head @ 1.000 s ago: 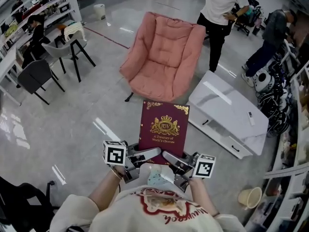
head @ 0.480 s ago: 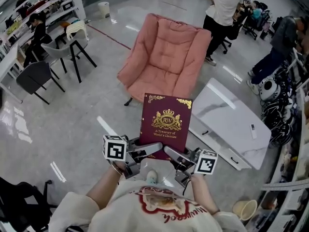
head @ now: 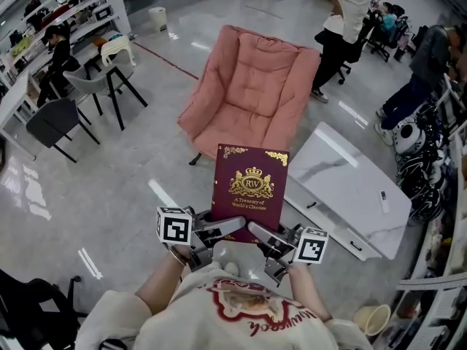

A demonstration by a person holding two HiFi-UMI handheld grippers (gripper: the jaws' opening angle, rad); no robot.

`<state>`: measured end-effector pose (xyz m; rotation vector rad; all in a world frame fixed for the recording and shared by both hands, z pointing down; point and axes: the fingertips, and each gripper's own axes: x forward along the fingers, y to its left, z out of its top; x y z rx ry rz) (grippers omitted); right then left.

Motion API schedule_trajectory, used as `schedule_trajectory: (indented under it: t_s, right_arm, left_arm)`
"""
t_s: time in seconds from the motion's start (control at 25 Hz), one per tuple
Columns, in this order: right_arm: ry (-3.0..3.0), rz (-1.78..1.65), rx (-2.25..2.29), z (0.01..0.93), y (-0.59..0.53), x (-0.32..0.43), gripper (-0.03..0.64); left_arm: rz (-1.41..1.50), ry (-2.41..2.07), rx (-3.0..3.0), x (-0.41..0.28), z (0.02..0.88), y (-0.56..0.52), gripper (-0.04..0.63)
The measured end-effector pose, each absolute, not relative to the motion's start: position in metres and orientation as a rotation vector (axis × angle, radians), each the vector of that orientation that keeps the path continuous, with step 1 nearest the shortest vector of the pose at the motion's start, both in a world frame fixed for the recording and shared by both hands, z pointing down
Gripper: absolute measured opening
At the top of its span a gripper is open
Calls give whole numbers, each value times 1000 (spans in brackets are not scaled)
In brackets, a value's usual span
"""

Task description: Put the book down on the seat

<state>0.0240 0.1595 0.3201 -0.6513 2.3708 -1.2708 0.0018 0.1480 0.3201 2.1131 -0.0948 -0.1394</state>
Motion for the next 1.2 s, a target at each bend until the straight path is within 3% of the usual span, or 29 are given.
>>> schedule_trajectory:
  t_s: [0.84,1.2]
  right_arm:
    - [2405,-1291,-583,338,150,30,218]
    - [2383,-1273,-635,336,65,35,218]
  left_arm:
    - [-175,-152,2117,7,338,140,245]
    - [-159,-102,2119,12,337,54,245]
